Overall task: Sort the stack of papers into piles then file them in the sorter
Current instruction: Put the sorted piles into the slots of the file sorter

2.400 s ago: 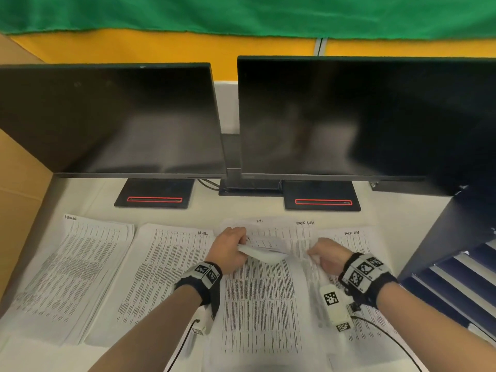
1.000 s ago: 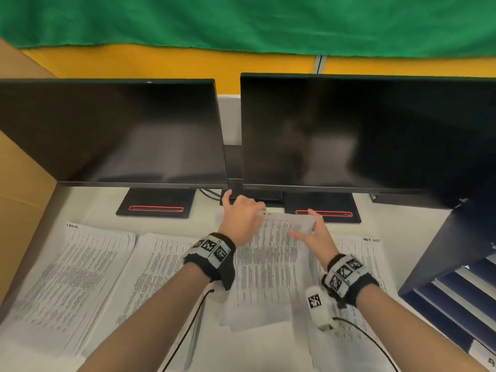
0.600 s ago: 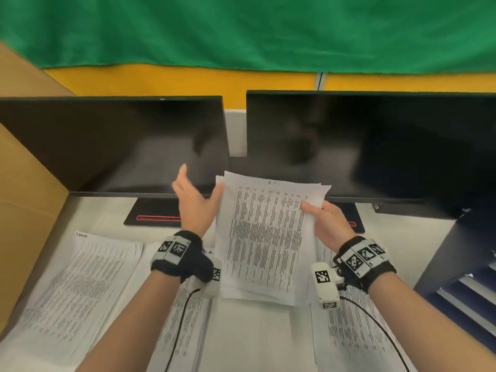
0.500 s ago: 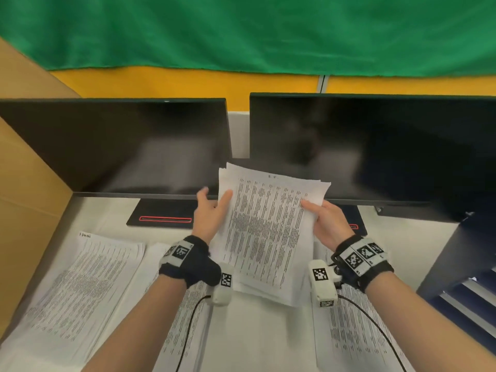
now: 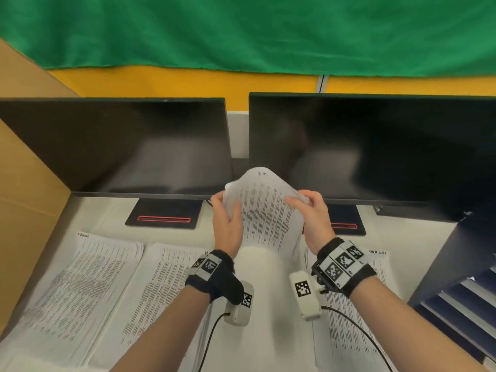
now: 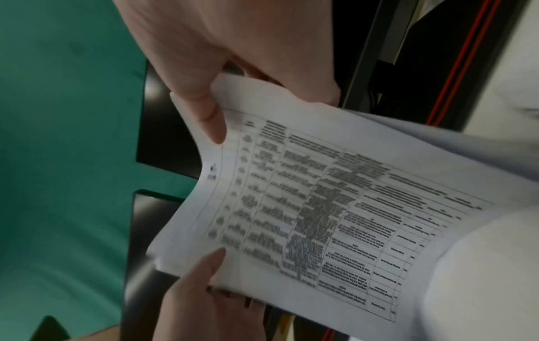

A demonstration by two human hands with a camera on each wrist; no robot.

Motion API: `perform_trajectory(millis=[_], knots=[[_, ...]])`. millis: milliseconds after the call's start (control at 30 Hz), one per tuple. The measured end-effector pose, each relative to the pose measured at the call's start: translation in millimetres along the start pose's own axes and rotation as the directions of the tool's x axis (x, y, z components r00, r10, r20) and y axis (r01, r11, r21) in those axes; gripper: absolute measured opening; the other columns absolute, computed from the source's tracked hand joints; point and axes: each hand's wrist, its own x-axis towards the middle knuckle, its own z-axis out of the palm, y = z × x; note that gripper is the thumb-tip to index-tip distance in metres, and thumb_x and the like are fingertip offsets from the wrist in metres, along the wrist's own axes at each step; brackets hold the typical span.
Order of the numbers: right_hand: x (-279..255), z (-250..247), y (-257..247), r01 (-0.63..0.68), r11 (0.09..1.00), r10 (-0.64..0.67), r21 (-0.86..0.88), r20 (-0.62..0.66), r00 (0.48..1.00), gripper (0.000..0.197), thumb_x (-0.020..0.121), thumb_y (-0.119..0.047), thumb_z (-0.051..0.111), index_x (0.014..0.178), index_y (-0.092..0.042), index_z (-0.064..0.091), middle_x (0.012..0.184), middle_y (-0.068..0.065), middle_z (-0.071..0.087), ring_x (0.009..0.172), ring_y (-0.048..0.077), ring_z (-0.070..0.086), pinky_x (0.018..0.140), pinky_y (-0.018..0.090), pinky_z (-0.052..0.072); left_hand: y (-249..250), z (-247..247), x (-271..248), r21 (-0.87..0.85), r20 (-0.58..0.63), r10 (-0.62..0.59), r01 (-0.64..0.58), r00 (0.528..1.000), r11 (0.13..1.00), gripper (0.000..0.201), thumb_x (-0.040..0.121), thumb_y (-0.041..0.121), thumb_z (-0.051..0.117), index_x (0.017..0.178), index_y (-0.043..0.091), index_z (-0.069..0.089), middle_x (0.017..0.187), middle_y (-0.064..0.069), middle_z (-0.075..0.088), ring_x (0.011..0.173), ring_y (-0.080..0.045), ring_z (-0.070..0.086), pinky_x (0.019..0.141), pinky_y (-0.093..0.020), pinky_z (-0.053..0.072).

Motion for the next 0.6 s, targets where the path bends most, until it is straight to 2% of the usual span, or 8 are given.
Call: perform_trajectory(millis=[67, 133, 200, 300, 367, 433, 500, 600], knots=[[2, -1, 2, -0.011, 1.000, 0.011, 0.027, -0.018, 1.000, 0.041, 0.080, -0.016, 0.069, 0.116, -0.012, 0.050, 0.110, 0.007, 0.061, 0.097, 0.021, 0.062, 0.084, 0.039, 0.051, -6, -3, 2, -0.032, -0.007, -0.047, 0.047, 0.999, 0.998, 0.025, 0.095, 0.014, 0.048, 0.114, 0.024, 0.034, 0.097, 0.012, 0.056, 0.086, 0.001, 0.058, 0.071, -0.015, 0.048], [5, -1, 2, -0.041, 0.995, 0.044, 0.090, -0.024, 0.999, 0.033, 0.084, -0.016, 0.062, 0.115, -0.012, 0.049, 0.103, 0.005, 0.060, 0.088, 0.017, 0.061, 0.071, 0.033, 0.049, -10, -6, 9, -0.069, -0.016, -0.096, 0.095, 0.995, 0.993, 0.026, 0.094, 0.019, 0.049, 0.115, 0.025, 0.036, 0.102, 0.004, 0.059, 0.094, -0.012, 0.060, 0.080, -0.028, 0.050], [8, 0, 3, -0.074, 0.988, 0.076, 0.137, -0.013, 0.997, 0.027, 0.088, -0.015, 0.056, 0.113, -0.015, 0.047, 0.100, 0.004, 0.060, 0.085, 0.017, 0.060, 0.068, 0.033, 0.047, -12, -6, 16, -0.120, -0.020, -0.145, 0.142, 0.989, 0.983, 0.026, 0.094, 0.022, 0.050, 0.117, 0.020, 0.038, 0.108, -0.005, 0.060, 0.098, -0.021, 0.061, 0.083, -0.034, 0.051], [10, 5, 7, -0.022, 1.000, 0.022, 0.023, -0.003, 1.000, 0.021, 0.090, -0.017, 0.050, 0.109, -0.024, 0.047, 0.107, 0.003, 0.057, 0.097, 0.022, 0.058, 0.078, 0.036, 0.047, -13, -5, 22, -0.163, -0.039, -0.165, 0.156, 0.986, 0.974, 0.025, 0.095, 0.015, 0.048, 0.119, 0.012, 0.042, 0.103, -0.004, 0.057, 0.091, -0.016, 0.058, 0.073, -0.023, 0.047], [9, 4, 9, 0.110, 0.983, -0.116, -0.144, -0.034, 0.993, 0.027, 0.092, -0.014, 0.046, 0.114, -0.028, 0.043, 0.110, 0.000, 0.055, 0.102, 0.020, 0.057, 0.081, 0.030, 0.047, -15, -4, 24, -0.157, -0.020, -0.176, 0.170, 0.984, 0.973, 0.022, 0.095, 0.012, 0.046, 0.117, 0.014, 0.045, 0.102, 0.000, 0.057, 0.090, -0.011, 0.057, 0.070, -0.019, 0.045], [6, 2, 9, 0.318, 0.880, -0.352, -0.353, -0.036, 0.935, 0.043, 0.095, -0.011, 0.041, 0.133, -0.029, 0.034, 0.123, -0.001, 0.049, 0.107, 0.013, 0.055, 0.087, 0.021, 0.045, -17, -4, 27, -0.151, 0.001, -0.193, 0.191, 0.981, 0.970, 0.024, 0.095, 0.011, 0.046, 0.119, 0.013, 0.048, 0.105, -0.001, 0.060, 0.092, -0.010, 0.059, 0.076, -0.021, 0.048], [6, -3, 9, 0.486, 0.691, -0.542, -0.535, 0.062, 0.838, 0.055, 0.096, -0.007, 0.039, 0.143, -0.034, 0.025, 0.131, -0.003, 0.038, 0.103, 0.012, 0.055, 0.087, 0.021, 0.045, -20, -5, 29, -0.162, 0.007, -0.216, 0.214, 0.976, 0.963, 0.028, 0.094, 0.010, 0.046, 0.123, 0.012, 0.049, 0.106, -0.001, 0.061, 0.092, -0.010, 0.060, 0.076, -0.022, 0.048], [11, -8, 11, 0.515, 0.421, -0.555, -0.747, 0.237, 0.798, 0.069, 0.092, 0.001, 0.047, 0.144, -0.038, 0.024, 0.135, -0.001, 0.029, 0.080, 0.016, 0.056, 0.073, 0.025, 0.050, -23, -4, 31, -0.172, 0.019, -0.227, 0.227, 0.974, 0.959, 0.029, 0.094, 0.009, 0.046, 0.123, 0.013, 0.050, 0.103, 0.001, 0.061, 0.090, -0.008, 0.060, 0.069, -0.021, 0.045]])
